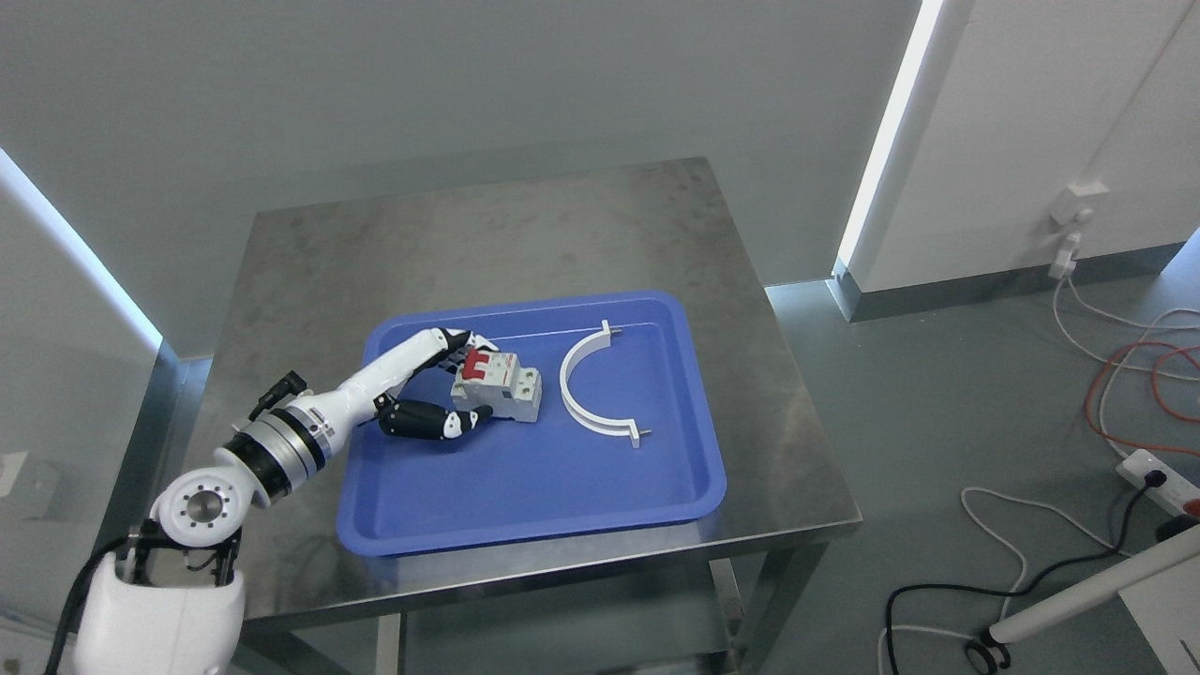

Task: Place circuit breaker on shelf
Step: 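Close the left hand around the grey circuit breaker, then lift the circuit breaker out of the tray with the left hand, then hold the breaker raised in the left hand while turning to the bin shelf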

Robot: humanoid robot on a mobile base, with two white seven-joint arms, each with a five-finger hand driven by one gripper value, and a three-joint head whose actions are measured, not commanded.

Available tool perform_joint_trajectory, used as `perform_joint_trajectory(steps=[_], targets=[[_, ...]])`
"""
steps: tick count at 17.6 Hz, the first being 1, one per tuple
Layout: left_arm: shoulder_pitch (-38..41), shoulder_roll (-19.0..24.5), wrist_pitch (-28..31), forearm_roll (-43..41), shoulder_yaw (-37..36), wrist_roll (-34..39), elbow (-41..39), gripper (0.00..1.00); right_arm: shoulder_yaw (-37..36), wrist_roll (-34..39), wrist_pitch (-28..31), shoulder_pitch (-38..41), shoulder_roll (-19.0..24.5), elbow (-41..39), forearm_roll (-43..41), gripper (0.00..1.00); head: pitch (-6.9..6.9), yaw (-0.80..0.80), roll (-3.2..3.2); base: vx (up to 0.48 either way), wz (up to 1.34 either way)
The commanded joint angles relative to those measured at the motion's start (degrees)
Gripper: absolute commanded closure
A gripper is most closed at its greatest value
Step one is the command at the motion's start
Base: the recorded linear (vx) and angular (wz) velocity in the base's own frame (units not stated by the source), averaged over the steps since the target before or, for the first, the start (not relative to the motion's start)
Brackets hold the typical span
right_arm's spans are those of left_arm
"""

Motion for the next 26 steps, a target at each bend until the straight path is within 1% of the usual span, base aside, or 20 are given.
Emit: perform_joint_trajectory(steps=[1,3,4,5,7,9,11,14,16,26], targets=[[-4.95,-11.36,-1.81,1.82,19.09,2.04,0.96,0.91,1.14,-0.12,2.05,0.00,-1.00,0.00,0.01,0.00,0.00,0.00,0.00,0.003,-0.02],[-5.05,-11.36,-2.43,7.69,22.34,11.05,0.87,0.91,1.14,-0.20,2.05,0.00,-1.00,0.00,0.01,0.00,0.00,0.00,0.00,0.006,-0.03],[-4.96,-11.36,-3.65,10.94,22.70,14.93,0.87,0.90,1.14,-0.12,2.05,0.00,-1.00,0.00,0.01,0.00,0.00,0.00,0.00,0.009,-0.05],[-4.52,-11.36,-6.45,13.24,22.71,19.15,0.79,0.89,1.14,-0.12,2.05,0.00,-1.00,0.00,0.01,0.00,0.00,0.00,0.00,0.009,-0.05],[-2.86,-11.36,-12.77,13.52,22.18,25.23,0.78,0.86,1.14,-0.20,2.05,0.00,-1.00,0.00,0.01,0.00,0.00,0.00,0.00,0.007,-0.04],[0.91,-11.36,-16.91,13.52,21.13,28.93,0.44,0.85,1.14,-0.12,2.05,0.00,-1.00,0.00,0.01,0.00,0.00,0.00,0.00,0.002,-0.02],[4.17,-11.36,-20.26,13.44,20.95,30.17,-0.18,0.85,1.14,-0.12,2.05,0.00,-1.00,0.00,0.01,0.00,0.00,0.00,0.00,0.000,0.00],[5.06,-11.36,-20.54,13.43,21.83,32.28,-0.88,0.85,1.14,-0.12,2.05,0.00,-1.00,-0.09,0.01,0.00,0.00,0.00,0.00,-0.120,0.12],[5.06,-11.36,-20.45,13.43,21.74,32.29,-1.32,0.85,1.14,-0.20,2.05,0.00,-1.00,0.00,0.01,0.00,0.00,0.00,0.00,-0.212,0.18],[4.89,-11.36,-20.10,13.52,20.69,31.58,-1.68,0.85,1.14,-0.12,2.05,0.00,-1.00,0.00,0.01,0.00,0.00,0.00,0.00,-0.425,-0.13]])
